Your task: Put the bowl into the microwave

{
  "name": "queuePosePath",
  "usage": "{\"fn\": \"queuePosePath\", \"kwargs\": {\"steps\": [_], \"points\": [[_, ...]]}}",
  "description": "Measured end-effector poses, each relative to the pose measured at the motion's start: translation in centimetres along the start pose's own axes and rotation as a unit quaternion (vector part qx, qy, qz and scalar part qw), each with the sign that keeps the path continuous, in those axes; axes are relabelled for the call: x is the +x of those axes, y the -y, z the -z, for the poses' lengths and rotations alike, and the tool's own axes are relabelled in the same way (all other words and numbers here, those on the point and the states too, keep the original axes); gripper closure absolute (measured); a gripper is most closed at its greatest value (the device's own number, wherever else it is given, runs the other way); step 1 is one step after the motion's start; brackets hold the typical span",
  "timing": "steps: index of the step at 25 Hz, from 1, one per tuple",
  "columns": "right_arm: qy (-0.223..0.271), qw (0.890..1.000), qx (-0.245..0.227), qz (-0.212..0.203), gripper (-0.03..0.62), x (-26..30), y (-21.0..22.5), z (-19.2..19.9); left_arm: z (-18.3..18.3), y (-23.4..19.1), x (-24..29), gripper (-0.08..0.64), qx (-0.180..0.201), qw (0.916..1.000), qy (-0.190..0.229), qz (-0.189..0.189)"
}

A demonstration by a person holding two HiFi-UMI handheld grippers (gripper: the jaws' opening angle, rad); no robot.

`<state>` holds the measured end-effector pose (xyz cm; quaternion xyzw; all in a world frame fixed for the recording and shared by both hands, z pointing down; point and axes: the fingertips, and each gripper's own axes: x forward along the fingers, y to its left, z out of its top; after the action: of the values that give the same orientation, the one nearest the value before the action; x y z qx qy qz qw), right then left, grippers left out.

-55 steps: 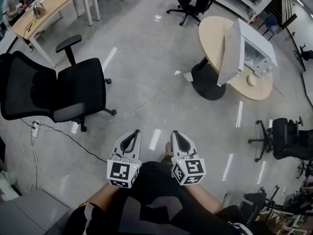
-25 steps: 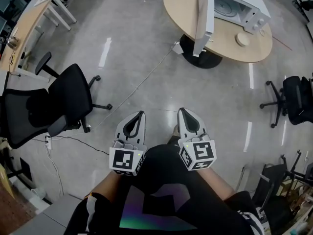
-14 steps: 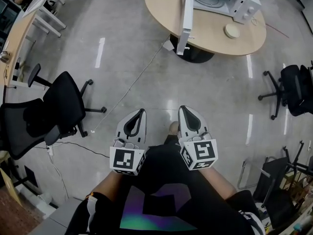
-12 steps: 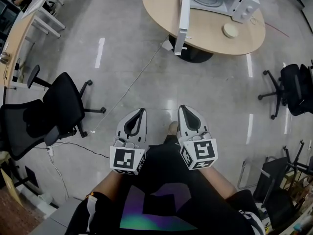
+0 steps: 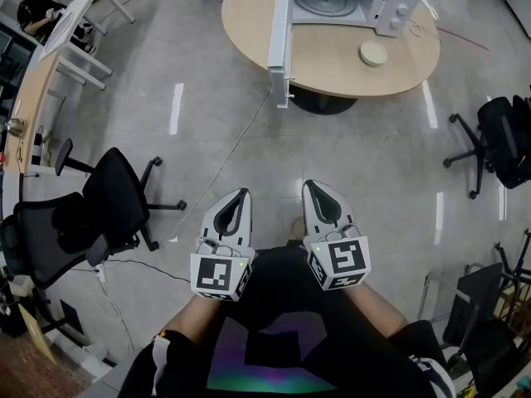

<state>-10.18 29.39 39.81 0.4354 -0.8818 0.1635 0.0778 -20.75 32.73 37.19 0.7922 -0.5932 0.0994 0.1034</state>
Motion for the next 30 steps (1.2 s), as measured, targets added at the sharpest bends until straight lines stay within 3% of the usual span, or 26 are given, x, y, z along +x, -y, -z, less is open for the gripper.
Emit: {"fn": "queuePosePath", "kwargs": {"steps": [9,16,25,30], "points": [[0.013,1.0,0.002,0.029,0.577,-1.1,3.1,-1.0,-1.4,3.0,2.8,0.514,0.022,0.999,0.001,0.038],[0.012,0.997,0.008,0.073,0.577,-1.6,3.8,-0.4,-1.2,3.5,4.0,0.514,0.025,0.9961,0.0,0.085],[0.014,0.986,0.021,0.163,0.577,-1.9,4.4,-1.7,-3.5,3.7,6.3,0.514,0.029,0.9828,0.018,0.182],[0.017,0.978,0.034,0.203,0.577,-2.0,3.8,-1.9,-3.6,3.3,6.6,0.514,0.035,0.9743,-0.006,0.222]]}}
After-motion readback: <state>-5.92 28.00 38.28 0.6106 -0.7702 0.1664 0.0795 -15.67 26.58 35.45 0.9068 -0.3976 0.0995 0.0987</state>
